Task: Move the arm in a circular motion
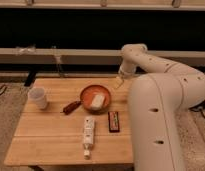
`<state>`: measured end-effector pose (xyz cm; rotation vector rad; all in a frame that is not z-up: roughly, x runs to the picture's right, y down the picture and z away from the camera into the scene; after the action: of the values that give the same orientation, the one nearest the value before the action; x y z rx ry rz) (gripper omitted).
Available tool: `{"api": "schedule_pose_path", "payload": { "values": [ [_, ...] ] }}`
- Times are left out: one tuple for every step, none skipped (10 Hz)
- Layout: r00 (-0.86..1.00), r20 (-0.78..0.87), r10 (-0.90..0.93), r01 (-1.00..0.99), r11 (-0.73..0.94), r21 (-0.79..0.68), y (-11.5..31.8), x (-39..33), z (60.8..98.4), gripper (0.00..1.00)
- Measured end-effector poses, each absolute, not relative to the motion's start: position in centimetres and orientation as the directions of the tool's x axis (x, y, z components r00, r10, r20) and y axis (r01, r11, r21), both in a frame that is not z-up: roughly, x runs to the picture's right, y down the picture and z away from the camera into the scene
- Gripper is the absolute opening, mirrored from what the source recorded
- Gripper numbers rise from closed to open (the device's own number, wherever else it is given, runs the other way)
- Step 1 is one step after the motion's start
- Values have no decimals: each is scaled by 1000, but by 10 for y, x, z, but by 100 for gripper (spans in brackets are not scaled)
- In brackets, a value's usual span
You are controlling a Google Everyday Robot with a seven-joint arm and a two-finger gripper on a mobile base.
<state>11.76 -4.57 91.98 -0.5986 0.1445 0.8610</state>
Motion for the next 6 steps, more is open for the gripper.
{"api": "schedule_pose_path", "payload": {
  "values": [
    [674, -342, 655, -730, 520, -444, -52, 101, 924, 75],
    [717, -313, 623, -689, 562, -458, -63, 68, 929, 75],
    [751, -287, 594, -651, 596, -470, -72, 43, 932, 75],
    [778, -269, 568, -620, 621, -479, -77, 24, 934, 75],
    [809, -243, 535, -579, 652, -489, -82, 1, 933, 75],
    [847, -209, 488, -521, 686, -507, -83, -30, 927, 75]
  ]
}}
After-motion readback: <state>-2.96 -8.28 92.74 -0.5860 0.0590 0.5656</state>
